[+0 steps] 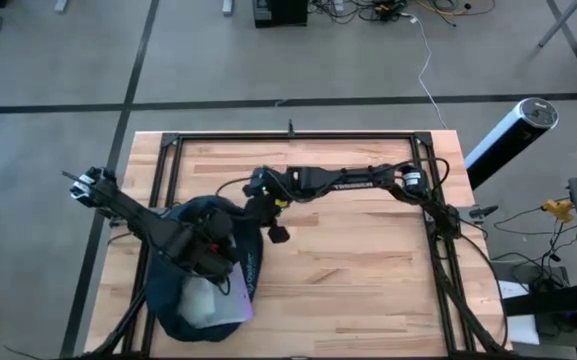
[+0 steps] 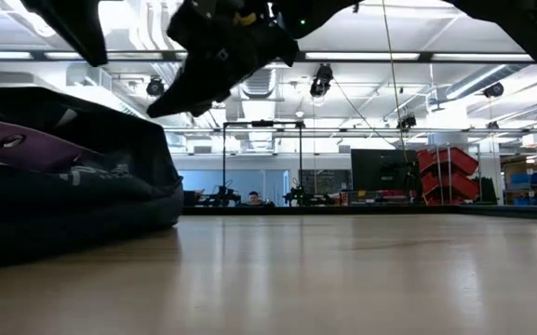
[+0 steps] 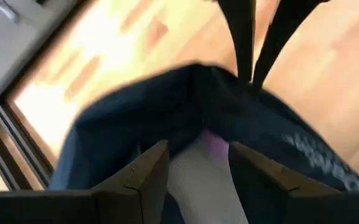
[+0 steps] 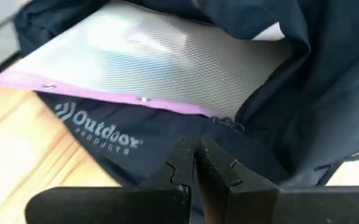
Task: Unpack backpack
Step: Put the transparent zip bag into the black backpack
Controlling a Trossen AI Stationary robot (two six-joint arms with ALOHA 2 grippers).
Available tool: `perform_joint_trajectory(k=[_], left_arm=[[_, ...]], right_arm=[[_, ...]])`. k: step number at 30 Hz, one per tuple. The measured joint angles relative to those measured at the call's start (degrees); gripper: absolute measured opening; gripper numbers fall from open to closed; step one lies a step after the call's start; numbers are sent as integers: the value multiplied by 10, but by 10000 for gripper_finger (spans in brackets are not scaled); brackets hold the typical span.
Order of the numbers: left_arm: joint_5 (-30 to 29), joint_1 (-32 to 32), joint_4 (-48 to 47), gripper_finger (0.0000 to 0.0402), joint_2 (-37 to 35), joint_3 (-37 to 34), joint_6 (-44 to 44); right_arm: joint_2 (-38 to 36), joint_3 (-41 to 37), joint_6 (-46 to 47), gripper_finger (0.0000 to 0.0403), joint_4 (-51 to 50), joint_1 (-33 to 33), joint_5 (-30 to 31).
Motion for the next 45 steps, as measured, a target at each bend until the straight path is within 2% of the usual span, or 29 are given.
perform_joint_trajectory(k=[4, 9, 11, 14, 21, 26, 29, 31, 33, 35, 36, 40, 45], left_arm=[[128, -11, 2, 157, 0, -25, 21], [315, -34, 13, 177, 3, -41, 1], [331, -44, 15, 191, 5, -41, -19], [325, -50, -17, 216, 14, -49, -53], [324, -50, 17, 284, 27, -123, -81], [324, -50, -52, 294, 29, -179, -158], [324, -50, -47, 268, 24, -200, -156], [324, -50, -28, 226, 24, -210, -136], [323, -49, -8, 158, 24, -214, -110], [315, -49, -2, 68, 24, -213, -95], [306, -49, -2, 42, 22, -207, -92], [249, -49, -5, 6, 3, -164, -80], [127, -48, -3, 1, -52, -74, -35]], right_arm=[[7, -16, 23, 0, 32, 22, 109], [7, -40, 32, 0, 31, 26, 114], [7, -45, 39, 0, 32, 26, 114], [7, -50, 53, 0, 51, 26, 113], [9, -51, 73, 0, 52, 27, 114], [9, -51, 97, 0, 51, 28, 114], [8, -51, 98, 0, 45, 28, 114], [5, -51, 98, 0, 37, 28, 114], [1, -51, 96, 0, 27, 28, 114], [-4, -51, 92, 0, 9, 27, 114], [-7, -51, 87, 0, -5, 27, 114], [-27, -51, 62, 0, -62, 27, 113], [-88, -51, 44, 0, -145, 27, 94]])
